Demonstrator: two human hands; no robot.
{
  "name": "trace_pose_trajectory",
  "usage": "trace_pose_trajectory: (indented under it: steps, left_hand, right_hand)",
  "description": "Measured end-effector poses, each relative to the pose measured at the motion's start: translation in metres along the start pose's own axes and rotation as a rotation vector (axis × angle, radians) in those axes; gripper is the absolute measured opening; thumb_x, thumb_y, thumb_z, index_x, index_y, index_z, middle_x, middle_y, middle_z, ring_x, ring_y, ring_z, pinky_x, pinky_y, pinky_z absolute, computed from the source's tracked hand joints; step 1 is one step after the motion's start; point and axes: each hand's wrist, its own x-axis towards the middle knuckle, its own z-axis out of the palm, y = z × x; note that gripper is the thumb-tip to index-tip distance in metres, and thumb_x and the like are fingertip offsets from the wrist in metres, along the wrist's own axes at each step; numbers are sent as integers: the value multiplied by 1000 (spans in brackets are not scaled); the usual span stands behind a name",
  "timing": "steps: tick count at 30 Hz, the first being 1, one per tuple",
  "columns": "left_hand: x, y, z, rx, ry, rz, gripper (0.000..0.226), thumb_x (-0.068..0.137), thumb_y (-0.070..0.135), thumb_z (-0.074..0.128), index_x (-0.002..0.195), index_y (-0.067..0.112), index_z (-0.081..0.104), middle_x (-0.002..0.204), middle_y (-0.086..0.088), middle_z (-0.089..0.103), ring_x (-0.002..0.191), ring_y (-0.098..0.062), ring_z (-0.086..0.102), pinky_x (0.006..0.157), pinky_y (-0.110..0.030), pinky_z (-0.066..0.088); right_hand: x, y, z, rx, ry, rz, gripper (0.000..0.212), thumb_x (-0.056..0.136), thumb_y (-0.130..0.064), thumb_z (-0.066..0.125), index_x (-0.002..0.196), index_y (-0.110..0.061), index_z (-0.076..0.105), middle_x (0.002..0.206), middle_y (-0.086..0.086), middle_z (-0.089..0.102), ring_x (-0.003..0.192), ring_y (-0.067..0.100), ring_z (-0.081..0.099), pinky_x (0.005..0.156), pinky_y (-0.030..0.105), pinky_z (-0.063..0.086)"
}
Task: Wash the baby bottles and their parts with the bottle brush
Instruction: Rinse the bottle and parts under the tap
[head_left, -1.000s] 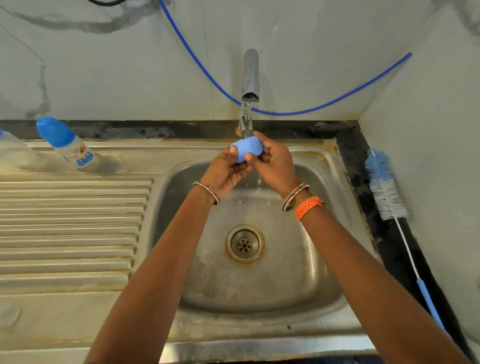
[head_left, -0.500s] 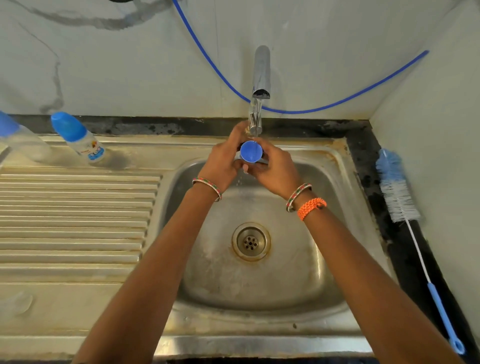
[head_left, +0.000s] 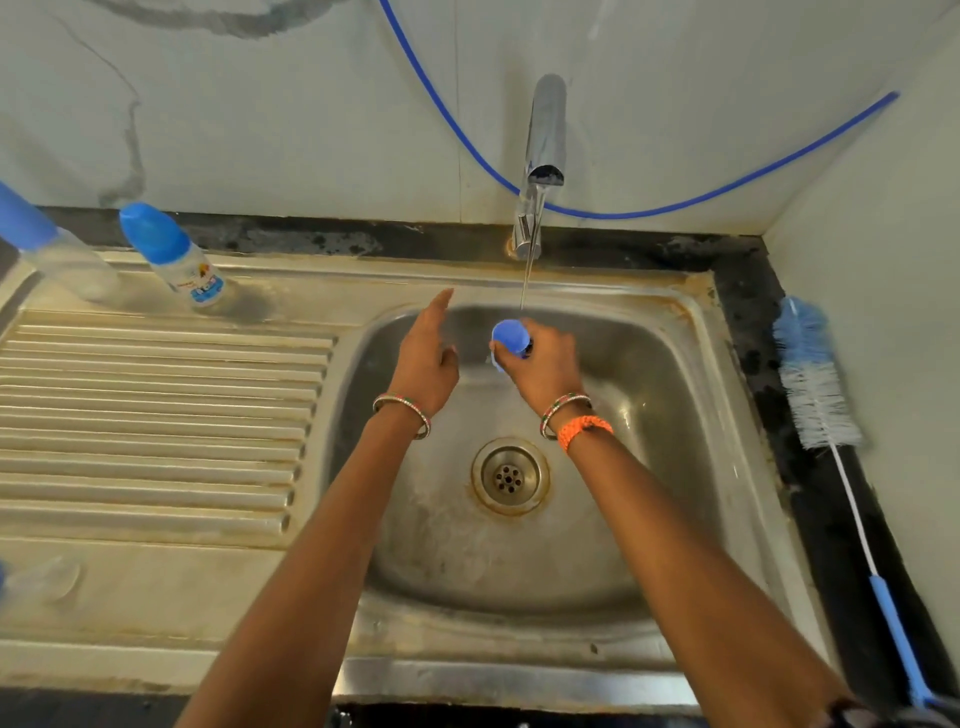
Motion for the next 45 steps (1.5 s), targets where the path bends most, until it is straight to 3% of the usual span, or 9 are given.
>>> trace_pose_trajectory:
  steps: [9,14,17,20,26,31,35,38,45]
  left_hand:
    - [3,-6,7,-199,-10,-132,46,87,-12,46,131,2,49,135,-9,53,127,-19,48,98,-14,34]
    - [9,-7,10,-325,-11,-258,35,91,-7,43,124,-1,52,127,-18,58,118,-33,55,95,-35,45]
    - [11,-3,11,-387,25,-229,27,94,3,47,119,6,58,118,-14,63,103,-25,60,93,-44,49]
    - [12,10,11,-531,51,-166,20,96,9,49,111,13,60,110,-9,65,99,-19,61,91,-44,52]
    - [11,33,15,-576,10,-88,23,95,0,47,108,4,66,99,-8,67,87,-11,64,87,-32,54]
    - [8,28,17,-585,15,-128,25,94,-2,45,104,6,67,95,-4,68,85,-12,65,82,-28,54]
    - [5,11,17,-560,54,-283,25,92,-1,47,102,11,67,91,1,66,80,-9,59,73,-30,49]
    - [-2,2,15,-577,49,-361,24,91,-2,47,100,11,66,84,3,63,75,-10,54,68,-29,48]
    - [-11,-2,17,-569,3,-425,34,91,-4,40,87,20,64,87,2,63,85,-17,56,63,-23,47]
  right_hand:
    - [-8,-12,10,124,180,0,23,86,-30,65,100,-12,63,78,-1,63,66,12,55,68,21,48]
    - [0,-18,3,146,68,94,15,85,-21,66,76,-9,66,63,0,60,56,3,53,61,21,42]
    - [6,-35,-11,599,128,319,24,94,-21,53,87,-2,66,74,6,62,62,5,57,54,15,47]
    - [9,-46,-23,1444,-120,773,29,96,-22,43,104,2,55,93,19,60,74,25,62,55,27,58]
    - [9,-36,-26,1703,-200,893,34,97,-24,43,100,6,57,81,21,66,58,28,69,53,29,58]
    - [9,-38,-28,1486,-179,821,35,97,-33,48,103,0,54,79,18,67,60,23,69,52,28,58]
    - [8,-27,-18,893,-10,507,34,85,-30,69,98,-9,46,100,13,61,92,28,66,58,34,59]
    - [9,-13,-11,558,-9,235,43,77,-22,77,100,-12,42,95,4,56,85,21,62,65,30,58]
    - [7,2,5,398,-60,108,42,77,-16,77,113,-8,57,99,1,59,86,14,55,75,19,49]
